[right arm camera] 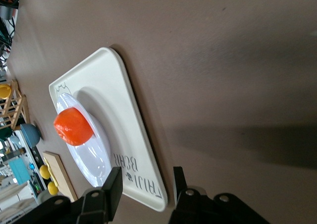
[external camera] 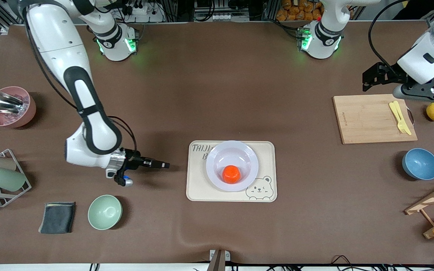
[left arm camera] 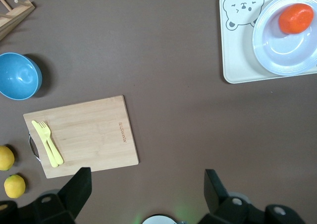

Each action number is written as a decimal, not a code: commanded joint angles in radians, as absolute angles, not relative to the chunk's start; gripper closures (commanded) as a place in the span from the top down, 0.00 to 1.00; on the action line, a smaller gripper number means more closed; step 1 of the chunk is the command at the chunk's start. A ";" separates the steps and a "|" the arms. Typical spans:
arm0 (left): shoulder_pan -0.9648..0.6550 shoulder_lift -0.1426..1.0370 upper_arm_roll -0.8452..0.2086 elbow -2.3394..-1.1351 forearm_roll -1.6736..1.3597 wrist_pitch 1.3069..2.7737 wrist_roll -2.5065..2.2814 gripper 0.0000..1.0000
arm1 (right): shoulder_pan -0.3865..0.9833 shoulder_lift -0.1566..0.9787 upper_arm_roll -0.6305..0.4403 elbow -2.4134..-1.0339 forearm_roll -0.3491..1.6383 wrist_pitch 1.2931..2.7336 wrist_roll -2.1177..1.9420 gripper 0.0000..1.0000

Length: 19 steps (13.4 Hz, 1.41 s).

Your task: Place orange and plate with both arms

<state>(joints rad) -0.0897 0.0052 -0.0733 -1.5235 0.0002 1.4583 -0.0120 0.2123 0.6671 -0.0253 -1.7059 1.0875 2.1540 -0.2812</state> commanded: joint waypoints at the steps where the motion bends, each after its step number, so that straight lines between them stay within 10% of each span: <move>1: -0.089 0.008 -0.071 -1.509 -0.012 1.457 -0.009 1.00 | 0.135 0.623 -0.008 -1.683 0.930 2.060 -0.217 0.51; 9: -0.089 0.008 -0.071 -1.509 -0.011 1.457 -0.009 1.00 | -0.023 0.603 -0.020 -1.421 0.484 1.709 -0.207 0.64; 12: -0.089 0.008 -0.071 -1.509 -0.011 1.457 -0.009 1.00 | -0.057 0.603 -0.020 -1.307 0.336 1.591 -0.215 1.00; 19: -0.089 0.008 -0.071 -1.509 -0.014 1.457 -0.009 1.00 | -0.078 0.408 -0.020 -1.287 0.181 1.514 -0.190 1.00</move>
